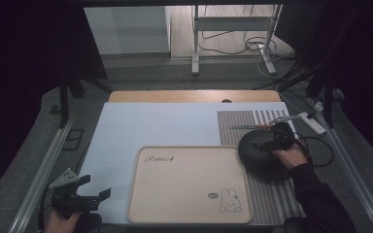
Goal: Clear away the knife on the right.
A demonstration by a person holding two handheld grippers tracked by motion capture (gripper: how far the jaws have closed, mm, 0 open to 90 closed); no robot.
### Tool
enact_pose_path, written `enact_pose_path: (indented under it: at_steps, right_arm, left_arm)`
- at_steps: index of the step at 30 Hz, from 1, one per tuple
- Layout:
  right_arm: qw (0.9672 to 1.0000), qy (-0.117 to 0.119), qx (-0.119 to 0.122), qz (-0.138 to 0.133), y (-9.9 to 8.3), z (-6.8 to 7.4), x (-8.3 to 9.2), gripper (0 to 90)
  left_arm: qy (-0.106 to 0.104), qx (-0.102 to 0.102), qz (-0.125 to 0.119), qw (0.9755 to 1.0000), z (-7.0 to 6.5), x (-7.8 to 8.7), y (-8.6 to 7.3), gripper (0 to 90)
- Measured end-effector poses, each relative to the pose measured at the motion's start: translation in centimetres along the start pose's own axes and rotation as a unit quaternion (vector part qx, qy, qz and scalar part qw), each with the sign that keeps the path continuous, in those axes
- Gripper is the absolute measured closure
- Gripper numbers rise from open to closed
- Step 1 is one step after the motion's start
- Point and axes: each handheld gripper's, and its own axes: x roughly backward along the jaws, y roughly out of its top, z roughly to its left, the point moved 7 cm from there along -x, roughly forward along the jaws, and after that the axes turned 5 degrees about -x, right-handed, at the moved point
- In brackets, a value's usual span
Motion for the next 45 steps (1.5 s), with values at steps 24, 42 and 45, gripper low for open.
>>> enact_pose_path:
  at_steps: [24, 42, 45]
  right_arm:
    - [0.9983, -0.038, -0.041, 0.018, 3.1, -3.8, -4.0, 0.0]
    - [0.9956, -0.065, -0.066, 0.016, 5.2, -6.8, -4.9, 26.3]
    - [0.9957, -0.061, -0.066, 0.022, 5.3, -7.4, -5.0, 46.9]
  left_arm:
    - [0.000, -0.002, 0.003, 1.0000, 0.0, -0.1, 0.0, 1.0]
    - [0.001, -0.003, 0.008, 1.0000, 0.0, -0.1, 0.0, 1.1]
    - [0.001, -0.003, 0.009, 1.0000, 0.0, -0.2, 0.0, 1.1]
